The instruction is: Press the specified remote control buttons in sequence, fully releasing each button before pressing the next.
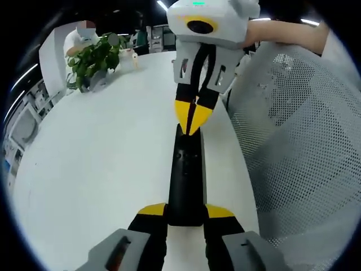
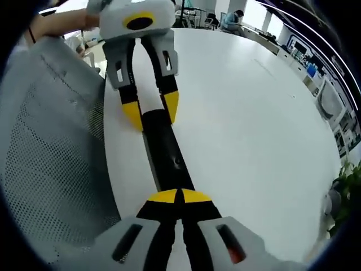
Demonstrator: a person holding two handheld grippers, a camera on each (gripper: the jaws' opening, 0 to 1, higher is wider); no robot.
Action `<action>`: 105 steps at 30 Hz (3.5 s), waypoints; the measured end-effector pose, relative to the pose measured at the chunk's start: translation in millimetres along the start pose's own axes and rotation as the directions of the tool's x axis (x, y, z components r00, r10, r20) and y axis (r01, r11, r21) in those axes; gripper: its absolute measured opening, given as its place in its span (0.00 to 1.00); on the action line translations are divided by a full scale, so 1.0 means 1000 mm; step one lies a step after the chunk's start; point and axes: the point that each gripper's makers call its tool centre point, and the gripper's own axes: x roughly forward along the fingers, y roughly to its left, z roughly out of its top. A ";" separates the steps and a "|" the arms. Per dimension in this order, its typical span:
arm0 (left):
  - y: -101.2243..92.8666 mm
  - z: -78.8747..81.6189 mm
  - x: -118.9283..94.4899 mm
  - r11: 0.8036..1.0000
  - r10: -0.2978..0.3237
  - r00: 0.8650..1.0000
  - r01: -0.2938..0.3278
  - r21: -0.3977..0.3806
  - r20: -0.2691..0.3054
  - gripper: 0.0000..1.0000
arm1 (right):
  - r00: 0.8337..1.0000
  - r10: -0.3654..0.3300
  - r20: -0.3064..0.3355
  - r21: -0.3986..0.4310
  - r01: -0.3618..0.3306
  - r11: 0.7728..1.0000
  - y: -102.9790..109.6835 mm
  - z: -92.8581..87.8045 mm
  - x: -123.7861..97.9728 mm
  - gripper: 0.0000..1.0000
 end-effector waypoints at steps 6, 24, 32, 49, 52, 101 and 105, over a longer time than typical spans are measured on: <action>0.000 0.000 0.000 1.000 -0.002 1.000 0.002 0.000 0.002 0.24 | 1.000 -0.017 0.002 -0.042 0.017 0.999 0.001 0.000 0.001 0.00; 0.001 0.000 0.000 1.000 -0.005 1.000 0.006 -0.012 0.016 0.24 | 1.000 -0.007 0.025 -0.009 0.007 1.000 0.001 0.007 0.003 0.00; 0.001 0.000 0.000 1.000 -0.007 1.000 0.007 -0.011 0.015 0.24 | 1.000 -0.018 0.016 -0.099 0.020 0.995 0.004 0.010 0.006 0.00; 0.001 0.000 0.000 1.000 -0.010 1.000 0.010 -0.015 0.014 0.24 | 0.999 -0.006 0.046 -0.065 0.009 0.998 0.001 0.009 0.004 0.00; 0.001 0.000 0.000 1.000 -0.010 1.000 0.010 -0.021 0.025 0.24 | 0.998 0.013 0.055 -0.055 -0.010 0.998 0.000 0.014 0.007 0.00; 0.000 0.000 0.003 0.997 -0.051 0.989 0.057 0.044 -0.136 0.24 | 0.996 0.091 0.008 -0.220 -0.087 0.972 0.005 0.017 0.009 0.00; 0.000 -0.001 0.002 0.997 -0.037 0.991 0.046 0.063 -0.131 0.24 | 0.995 0.092 0.027 -0.208 -0.085 0.975 0.006 0.017 0.009 0.00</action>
